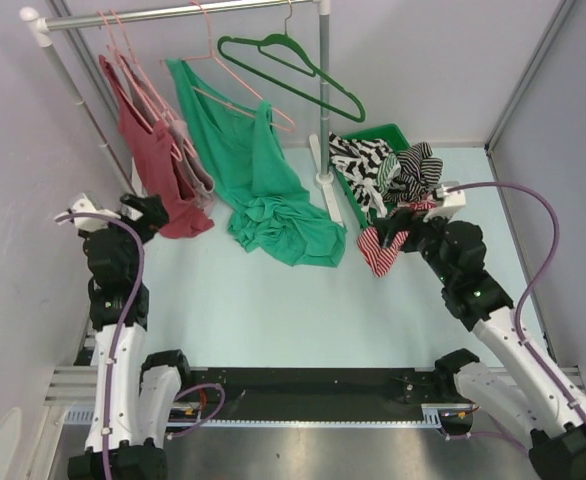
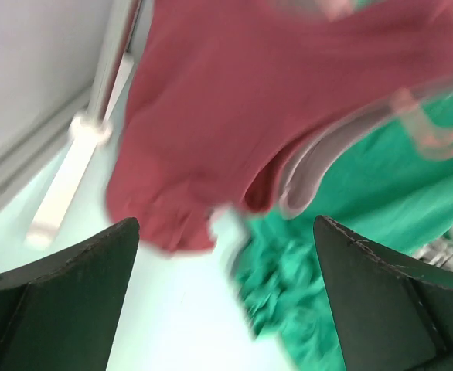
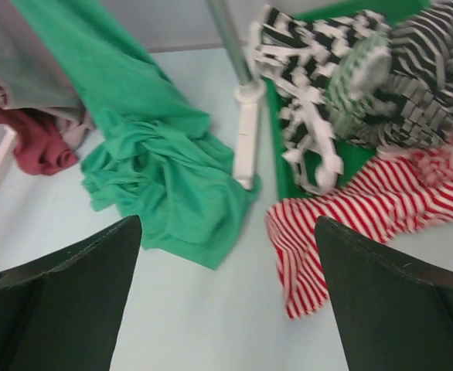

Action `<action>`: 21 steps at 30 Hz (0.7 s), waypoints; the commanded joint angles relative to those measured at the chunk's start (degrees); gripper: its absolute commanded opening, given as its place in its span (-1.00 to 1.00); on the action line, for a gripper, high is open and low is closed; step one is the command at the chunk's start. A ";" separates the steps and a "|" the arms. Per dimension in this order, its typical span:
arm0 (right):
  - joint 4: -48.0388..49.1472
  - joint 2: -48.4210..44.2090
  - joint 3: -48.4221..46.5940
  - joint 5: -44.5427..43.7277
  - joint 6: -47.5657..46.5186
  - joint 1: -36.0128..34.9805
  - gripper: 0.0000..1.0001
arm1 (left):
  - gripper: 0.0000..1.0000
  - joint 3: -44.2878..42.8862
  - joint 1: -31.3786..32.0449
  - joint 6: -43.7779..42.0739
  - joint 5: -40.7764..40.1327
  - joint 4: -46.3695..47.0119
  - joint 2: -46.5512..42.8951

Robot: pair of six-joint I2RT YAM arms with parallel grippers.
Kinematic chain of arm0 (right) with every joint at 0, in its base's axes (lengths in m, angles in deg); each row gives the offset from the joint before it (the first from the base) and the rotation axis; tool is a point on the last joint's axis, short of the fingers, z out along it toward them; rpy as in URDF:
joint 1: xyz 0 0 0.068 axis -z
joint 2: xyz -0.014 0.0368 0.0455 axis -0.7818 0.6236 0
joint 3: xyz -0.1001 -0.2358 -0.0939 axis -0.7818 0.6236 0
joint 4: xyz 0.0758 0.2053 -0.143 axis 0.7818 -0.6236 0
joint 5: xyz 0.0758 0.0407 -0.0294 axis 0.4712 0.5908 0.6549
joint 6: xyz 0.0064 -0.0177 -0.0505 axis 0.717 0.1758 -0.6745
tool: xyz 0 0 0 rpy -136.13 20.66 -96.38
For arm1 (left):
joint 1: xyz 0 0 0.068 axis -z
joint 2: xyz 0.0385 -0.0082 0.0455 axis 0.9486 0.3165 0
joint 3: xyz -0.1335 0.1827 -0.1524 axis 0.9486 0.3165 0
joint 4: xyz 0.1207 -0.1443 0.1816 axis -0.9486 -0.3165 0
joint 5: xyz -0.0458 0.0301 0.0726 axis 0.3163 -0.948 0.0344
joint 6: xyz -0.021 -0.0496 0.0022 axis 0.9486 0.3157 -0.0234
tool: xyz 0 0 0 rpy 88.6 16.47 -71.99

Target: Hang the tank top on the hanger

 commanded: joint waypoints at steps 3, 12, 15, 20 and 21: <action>-8.04 -5.73 2.04 7.24 2.27 13.12 0.99 | 0.99 1.58 -0.27 -9.04 8.15 -8.86 -6.60; -9.45 -13.39 7.04 9.27 1.30 18.14 0.99 | 0.99 2.10 0.17 -12.66 16.94 -12.66 -9.78; -8.22 -14.27 7.66 10.59 1.30 18.23 0.99 | 0.99 2.37 0.17 -12.84 17.22 -12.48 -9.95; -8.04 -14.45 7.84 10.68 1.12 18.14 1.00 | 0.99 2.63 0.26 -13.54 17.65 -12.74 -10.22; -8.04 -14.36 7.92 10.77 1.04 18.14 1.00 | 0.99 2.72 0.26 -13.54 17.92 -12.74 -10.39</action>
